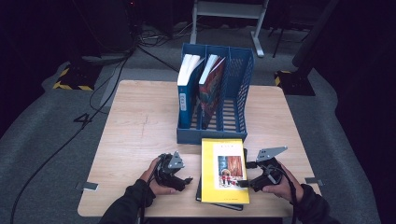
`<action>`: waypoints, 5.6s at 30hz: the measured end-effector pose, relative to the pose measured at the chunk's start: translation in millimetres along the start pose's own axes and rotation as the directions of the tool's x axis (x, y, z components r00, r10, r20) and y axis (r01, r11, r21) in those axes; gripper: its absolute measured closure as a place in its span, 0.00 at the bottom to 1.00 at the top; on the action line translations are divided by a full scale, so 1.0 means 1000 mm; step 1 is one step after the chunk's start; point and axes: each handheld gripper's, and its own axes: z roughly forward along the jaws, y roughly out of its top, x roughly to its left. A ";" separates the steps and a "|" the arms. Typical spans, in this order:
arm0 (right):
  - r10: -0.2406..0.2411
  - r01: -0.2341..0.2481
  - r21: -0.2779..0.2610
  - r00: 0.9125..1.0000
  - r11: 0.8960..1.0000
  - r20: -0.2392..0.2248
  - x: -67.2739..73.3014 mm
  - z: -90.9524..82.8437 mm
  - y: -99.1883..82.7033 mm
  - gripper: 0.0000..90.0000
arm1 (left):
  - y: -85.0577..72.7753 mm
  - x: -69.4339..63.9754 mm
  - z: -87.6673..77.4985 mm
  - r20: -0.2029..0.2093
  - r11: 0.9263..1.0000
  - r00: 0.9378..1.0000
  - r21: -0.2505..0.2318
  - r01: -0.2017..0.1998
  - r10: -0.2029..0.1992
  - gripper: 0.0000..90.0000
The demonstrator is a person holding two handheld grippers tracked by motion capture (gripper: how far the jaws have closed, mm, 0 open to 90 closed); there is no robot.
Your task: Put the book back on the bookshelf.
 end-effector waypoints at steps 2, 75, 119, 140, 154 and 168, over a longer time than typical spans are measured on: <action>0.003 -0.003 0.001 1.000 1.000 0.011 0.000 0.001 0.002 0.15 | 0.002 0.001 0.002 0.000 1.000 1.000 -0.001 0.000 0.000 0.19; -0.291 0.281 -0.340 0.957 0.898 0.022 0.028 -0.023 0.039 0.79 | 0.084 0.014 -0.022 0.073 0.935 0.997 -0.355 0.013 0.014 0.80; -0.283 0.412 -0.453 0.901 0.790 0.328 0.045 -0.054 0.042 0.79 | 0.117 -0.010 -0.069 0.021 0.849 0.991 -0.518 -0.105 0.135 0.74; -0.358 0.451 -0.452 0.891 0.769 0.280 0.055 -0.058 0.034 0.93 | 0.065 -0.028 -0.061 0.020 0.947 0.986 -0.283 -0.151 0.164 0.40; -0.397 0.498 -0.417 0.864 0.760 0.309 0.064 -0.062 0.025 0.84 | 0.099 -0.037 -0.046 0.103 0.910 0.973 -0.388 -0.150 0.204 0.50; -0.337 0.458 -0.400 0.879 0.794 0.338 0.057 -0.067 0.014 0.77 | 0.125 -0.044 -0.048 0.096 0.896 0.965 -0.403 -0.186 0.243 0.67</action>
